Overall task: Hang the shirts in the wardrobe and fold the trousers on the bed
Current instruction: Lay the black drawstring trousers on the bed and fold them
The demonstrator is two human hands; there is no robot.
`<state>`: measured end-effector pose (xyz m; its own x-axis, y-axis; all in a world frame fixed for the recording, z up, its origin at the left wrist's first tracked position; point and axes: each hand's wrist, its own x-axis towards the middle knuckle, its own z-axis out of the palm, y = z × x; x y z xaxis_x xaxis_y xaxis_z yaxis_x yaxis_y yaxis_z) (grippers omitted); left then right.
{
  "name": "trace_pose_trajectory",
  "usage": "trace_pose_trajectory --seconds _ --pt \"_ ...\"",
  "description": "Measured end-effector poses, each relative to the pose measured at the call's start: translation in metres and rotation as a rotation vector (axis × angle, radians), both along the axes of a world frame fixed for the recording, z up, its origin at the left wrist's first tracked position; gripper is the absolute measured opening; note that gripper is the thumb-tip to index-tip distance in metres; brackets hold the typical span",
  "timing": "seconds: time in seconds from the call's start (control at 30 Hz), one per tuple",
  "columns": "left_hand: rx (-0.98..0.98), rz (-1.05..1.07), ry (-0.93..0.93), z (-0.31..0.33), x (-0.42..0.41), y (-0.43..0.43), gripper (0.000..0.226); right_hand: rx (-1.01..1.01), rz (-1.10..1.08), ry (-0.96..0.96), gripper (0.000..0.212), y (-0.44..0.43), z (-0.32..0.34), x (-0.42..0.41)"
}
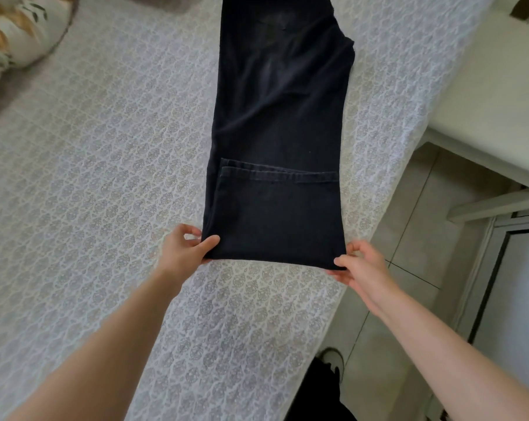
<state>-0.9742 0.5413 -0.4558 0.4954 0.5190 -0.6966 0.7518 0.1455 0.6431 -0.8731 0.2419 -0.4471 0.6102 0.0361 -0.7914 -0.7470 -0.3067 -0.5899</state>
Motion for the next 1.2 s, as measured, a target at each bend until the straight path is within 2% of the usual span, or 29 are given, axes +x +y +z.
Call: trace_pose_trajectory --seconds 0.17,0.27,0.33,0.43,0.47,0.53,0.6,0.7,0.83,0.97,1.03,1.1,1.2 --pt "-0.063 -0.013 0.020 0.020 -0.033 -0.036 0.031 -0.073 0.280 -0.172 0.030 -0.040 0.026 -0.025" --pt "-0.108 -0.013 0.049 0.037 -0.059 -0.063 0.033 -0.084 0.357 -0.174 0.045 -0.067 0.043 -0.046" --pt "-0.131 0.016 0.059 0.048 -0.079 -0.078 0.042 0.007 0.378 -0.130 0.056 -0.085 0.057 -0.058" --pt "-0.156 0.047 0.067 0.068 -0.101 -0.094 0.067 0.095 0.473 -0.133 0.070 -0.104 0.076 -0.066" --pt "-0.162 0.042 0.065 0.079 -0.104 -0.098 0.072 0.104 0.502 -0.143 0.069 -0.108 0.083 -0.066" --pt "-0.181 0.011 0.056 0.088 -0.098 -0.097 0.069 0.127 0.476 -0.140 0.055 -0.106 0.087 -0.060" --pt "-0.169 0.029 0.030 0.098 -0.083 -0.094 0.053 0.178 0.429 -0.101 0.039 -0.101 0.094 -0.048" --pt "-0.141 0.014 0.044 0.109 -0.057 -0.085 0.027 0.254 0.338 -0.028 0.027 -0.093 0.103 -0.026" --pt "-0.183 0.011 0.097 0.114 -0.031 -0.063 0.022 0.315 0.302 -0.003 0.023 -0.077 0.113 0.008" --pt "-0.306 0.049 0.084 0.111 0.009 -0.028 0.025 0.432 0.324 -0.016 0.034 -0.066 0.117 0.049" --pt "-0.364 0.046 0.098 0.109 0.039 -0.012 0.020 0.375 0.332 -0.072 0.034 -0.059 0.113 0.074" --pt "-0.420 0.002 0.135 0.108 0.070 0.004 0.013 0.223 0.389 -0.186 0.025 -0.045 0.106 0.101" --pt "-0.407 -0.072 0.171 0.104 0.122 0.025 0.009 0.050 0.445 -0.342 0.014 -0.020 0.089 0.151"
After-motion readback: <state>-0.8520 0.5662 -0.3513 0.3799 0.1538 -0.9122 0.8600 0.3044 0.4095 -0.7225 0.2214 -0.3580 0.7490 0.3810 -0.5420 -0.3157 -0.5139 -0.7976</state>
